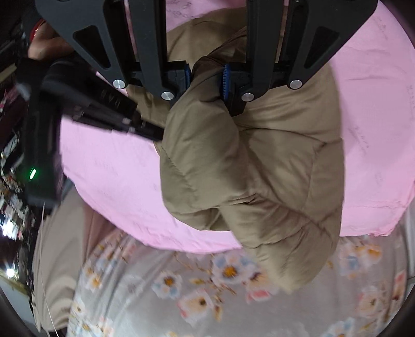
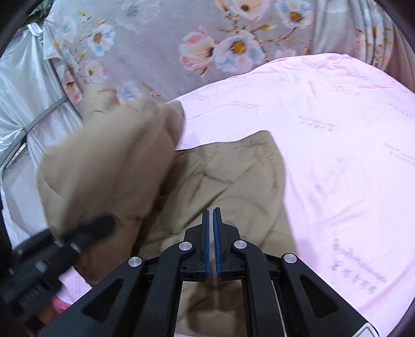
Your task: Fold large clothes
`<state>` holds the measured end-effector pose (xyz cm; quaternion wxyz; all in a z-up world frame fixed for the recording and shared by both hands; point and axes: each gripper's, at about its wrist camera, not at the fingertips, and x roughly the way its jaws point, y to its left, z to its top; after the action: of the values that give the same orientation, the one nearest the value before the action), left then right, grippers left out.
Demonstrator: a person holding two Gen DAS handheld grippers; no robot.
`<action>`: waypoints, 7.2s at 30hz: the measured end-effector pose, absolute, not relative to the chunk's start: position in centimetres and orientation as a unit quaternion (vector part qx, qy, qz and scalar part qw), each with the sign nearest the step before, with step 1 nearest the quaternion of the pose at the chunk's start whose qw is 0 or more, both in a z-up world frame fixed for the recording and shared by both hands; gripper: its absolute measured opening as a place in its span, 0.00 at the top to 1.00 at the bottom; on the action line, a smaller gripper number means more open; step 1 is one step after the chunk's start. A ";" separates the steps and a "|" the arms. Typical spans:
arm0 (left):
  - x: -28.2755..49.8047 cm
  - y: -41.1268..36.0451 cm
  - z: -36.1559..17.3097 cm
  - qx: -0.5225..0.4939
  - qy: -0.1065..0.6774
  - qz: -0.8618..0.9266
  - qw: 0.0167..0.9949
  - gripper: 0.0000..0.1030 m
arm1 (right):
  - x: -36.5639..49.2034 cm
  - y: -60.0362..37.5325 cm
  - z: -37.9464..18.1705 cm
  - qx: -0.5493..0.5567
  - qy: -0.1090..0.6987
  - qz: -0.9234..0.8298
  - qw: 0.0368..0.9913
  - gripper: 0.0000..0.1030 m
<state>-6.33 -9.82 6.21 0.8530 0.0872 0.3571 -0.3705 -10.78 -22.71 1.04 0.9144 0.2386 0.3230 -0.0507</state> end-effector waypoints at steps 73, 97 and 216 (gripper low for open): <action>7.6 -17.0 2.4 0.085 0.412 -0.202 0.884 0.21 | -4.9 -34.3 -3.4 0.334 0.337 -0.168 0.864 0.83; 7.0 -18.5 -0.1 0.113 0.363 -0.182 0.907 0.16 | -4.7 -33.9 -5.0 0.321 0.332 -0.162 0.872 0.82; 31.9 -7.1 4.0 0.008 0.285 -0.357 0.889 0.39 | 20.4 -32.3 0.8 0.259 0.249 0.043 0.932 0.77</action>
<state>31.87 -7.08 4.01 0.8895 0.0077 0.2847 -0.3574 20.41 -32.30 0.80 0.9322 0.2591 0.2490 0.0430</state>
